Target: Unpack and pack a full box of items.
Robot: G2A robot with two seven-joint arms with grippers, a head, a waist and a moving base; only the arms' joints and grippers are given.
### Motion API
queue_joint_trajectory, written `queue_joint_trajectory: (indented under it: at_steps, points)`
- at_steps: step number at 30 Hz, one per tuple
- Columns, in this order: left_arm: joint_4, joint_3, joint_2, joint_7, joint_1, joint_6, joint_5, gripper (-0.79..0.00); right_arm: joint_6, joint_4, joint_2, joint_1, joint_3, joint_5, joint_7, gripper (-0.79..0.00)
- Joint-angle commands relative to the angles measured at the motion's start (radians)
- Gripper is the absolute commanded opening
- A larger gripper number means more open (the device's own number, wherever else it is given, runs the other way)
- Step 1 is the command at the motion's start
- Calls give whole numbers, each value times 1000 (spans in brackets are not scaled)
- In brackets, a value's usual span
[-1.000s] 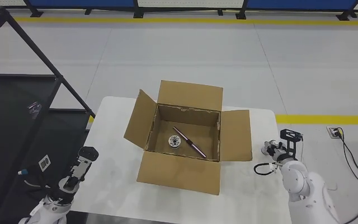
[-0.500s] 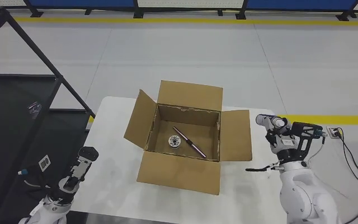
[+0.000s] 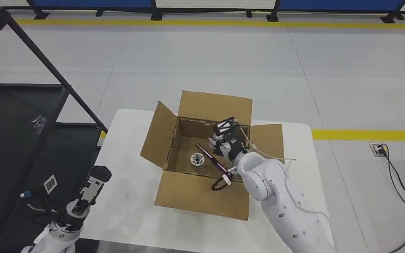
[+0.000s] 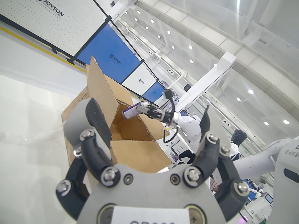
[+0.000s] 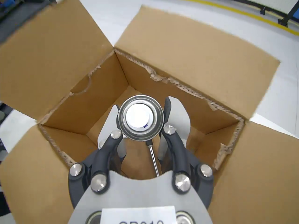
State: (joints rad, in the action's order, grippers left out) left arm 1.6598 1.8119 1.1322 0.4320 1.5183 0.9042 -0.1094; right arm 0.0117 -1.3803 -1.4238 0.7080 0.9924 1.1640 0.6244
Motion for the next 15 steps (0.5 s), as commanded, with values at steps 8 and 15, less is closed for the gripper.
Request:
queue_joint_trajectory:
  at_steps: [8, 15]
  points:
    - [0, 0, 0, 0, 0, 0, 0, 0, 125, 368, -72, -177, -135, 5, -18, -770]
    - [0, 0, 0, 0, 0, 0, 0, 0, 105, 467, -97, -208, -151, -26, -27, -468]
